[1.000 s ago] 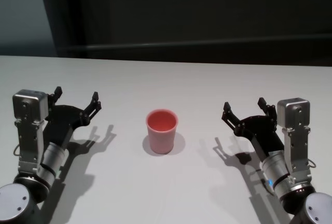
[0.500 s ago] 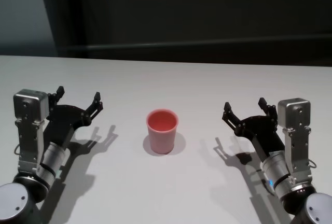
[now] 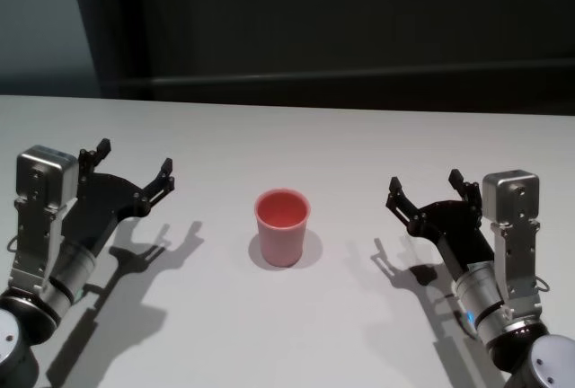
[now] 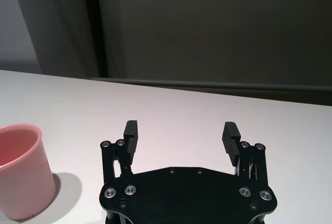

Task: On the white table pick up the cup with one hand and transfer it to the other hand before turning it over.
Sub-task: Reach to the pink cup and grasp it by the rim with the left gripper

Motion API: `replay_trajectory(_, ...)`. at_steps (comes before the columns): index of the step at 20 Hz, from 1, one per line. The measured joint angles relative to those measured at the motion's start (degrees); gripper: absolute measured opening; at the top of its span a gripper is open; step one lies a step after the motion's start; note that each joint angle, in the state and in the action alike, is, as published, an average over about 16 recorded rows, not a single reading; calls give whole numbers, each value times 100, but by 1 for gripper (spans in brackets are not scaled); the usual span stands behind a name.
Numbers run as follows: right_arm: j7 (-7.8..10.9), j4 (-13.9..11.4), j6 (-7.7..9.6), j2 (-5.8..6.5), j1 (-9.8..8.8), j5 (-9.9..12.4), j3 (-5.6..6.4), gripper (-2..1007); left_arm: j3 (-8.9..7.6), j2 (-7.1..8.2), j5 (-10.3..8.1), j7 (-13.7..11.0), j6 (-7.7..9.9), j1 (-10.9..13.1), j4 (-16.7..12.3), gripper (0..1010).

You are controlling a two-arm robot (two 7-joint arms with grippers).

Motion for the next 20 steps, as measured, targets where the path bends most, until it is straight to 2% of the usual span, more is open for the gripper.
replay_trajectory(6, 0, 0, 0, 0, 0, 0, 0, 1002, 20, 400, 187, -463, 97, -97, -184, 1001)
replay_trajectory(11, 0, 0, 0, 0, 0, 0, 0, 1002, 110, 837, 334, -933, 173, -294, -335, 1001)
replay_trajectory(16, 0, 0, 0, 0, 0, 0, 0, 1002, 306, 1347, 495, -1481, 204, -613, -460, 1001)
replay_trajectory(20, 0, 0, 0, 0, 0, 0, 0, 1002, 545, 1749, 635, -1963, 190, -936, -529, 1001)
